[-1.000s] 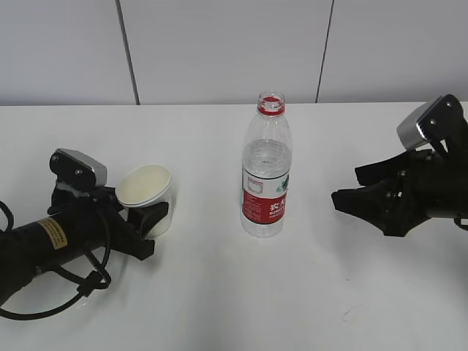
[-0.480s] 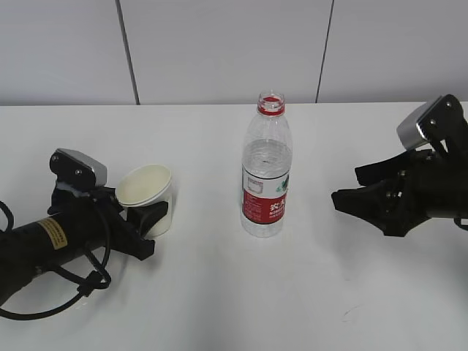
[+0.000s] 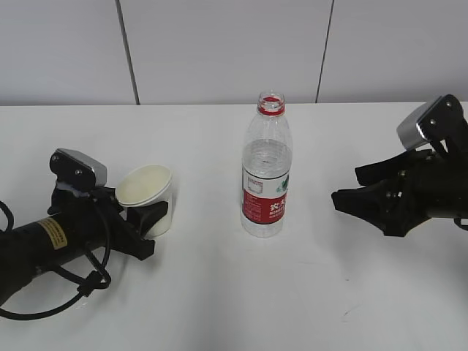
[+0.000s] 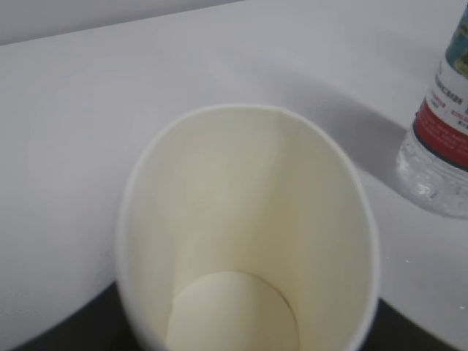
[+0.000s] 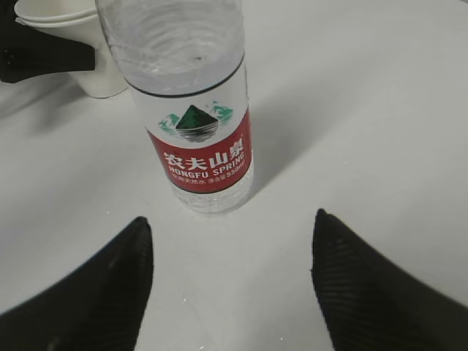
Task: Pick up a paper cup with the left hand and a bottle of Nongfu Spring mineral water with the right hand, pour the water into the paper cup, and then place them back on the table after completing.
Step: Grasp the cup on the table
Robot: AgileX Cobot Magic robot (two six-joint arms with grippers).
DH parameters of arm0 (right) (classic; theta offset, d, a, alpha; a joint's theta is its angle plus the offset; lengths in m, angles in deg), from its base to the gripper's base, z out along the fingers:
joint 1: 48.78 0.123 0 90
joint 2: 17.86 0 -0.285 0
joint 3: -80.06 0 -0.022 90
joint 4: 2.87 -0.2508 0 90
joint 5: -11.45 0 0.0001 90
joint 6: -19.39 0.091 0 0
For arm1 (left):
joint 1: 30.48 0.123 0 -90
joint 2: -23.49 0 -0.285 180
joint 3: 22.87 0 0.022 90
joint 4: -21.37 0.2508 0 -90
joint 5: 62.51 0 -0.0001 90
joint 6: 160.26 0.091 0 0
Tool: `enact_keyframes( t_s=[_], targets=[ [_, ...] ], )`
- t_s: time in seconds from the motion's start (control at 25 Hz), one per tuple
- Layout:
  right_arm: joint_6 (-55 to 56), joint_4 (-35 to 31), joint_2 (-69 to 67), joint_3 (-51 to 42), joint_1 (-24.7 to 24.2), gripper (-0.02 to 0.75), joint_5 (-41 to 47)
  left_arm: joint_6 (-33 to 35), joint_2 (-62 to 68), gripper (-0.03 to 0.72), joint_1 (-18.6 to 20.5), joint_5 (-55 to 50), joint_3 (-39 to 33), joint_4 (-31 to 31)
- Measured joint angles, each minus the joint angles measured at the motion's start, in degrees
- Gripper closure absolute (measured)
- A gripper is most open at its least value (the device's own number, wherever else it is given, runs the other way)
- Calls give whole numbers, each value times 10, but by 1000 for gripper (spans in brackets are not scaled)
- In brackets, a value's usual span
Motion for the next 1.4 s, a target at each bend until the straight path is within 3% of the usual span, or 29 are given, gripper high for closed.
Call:
enact_keyframes(
  t_s=[1.4],
  targets=[
    [0,0,0,1,0,237,-18,0,0,345,0,0,0,0]
  ],
)
